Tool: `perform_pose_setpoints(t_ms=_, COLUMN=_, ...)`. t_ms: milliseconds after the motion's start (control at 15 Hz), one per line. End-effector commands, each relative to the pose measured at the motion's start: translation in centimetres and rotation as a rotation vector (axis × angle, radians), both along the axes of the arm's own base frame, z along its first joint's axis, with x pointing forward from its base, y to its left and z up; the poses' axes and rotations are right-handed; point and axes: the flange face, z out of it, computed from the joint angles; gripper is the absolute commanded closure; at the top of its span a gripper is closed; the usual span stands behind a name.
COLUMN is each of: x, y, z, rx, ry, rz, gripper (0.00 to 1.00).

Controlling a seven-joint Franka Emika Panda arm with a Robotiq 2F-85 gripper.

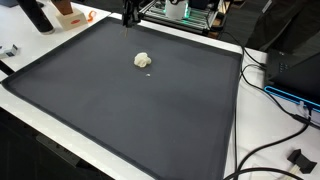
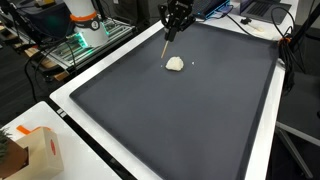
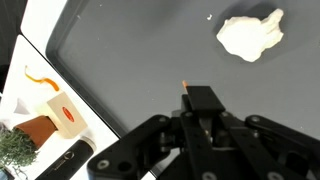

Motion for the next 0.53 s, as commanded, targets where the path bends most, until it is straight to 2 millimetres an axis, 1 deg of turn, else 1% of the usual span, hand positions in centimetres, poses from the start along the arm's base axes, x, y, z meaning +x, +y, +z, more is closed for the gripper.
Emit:
perform_pose_setpoints(t_ms=0, x=-0.2, y=0.5, z=-1.7, rx=-0.056, ry=0.056, rz=0.036, gripper=0.97)
perform_pose_setpoints(t_ms=467, x=0.0, y=1.1, z=-5.0, rx=-0.134, ry=0.129, rz=0.106, gripper=0.97)
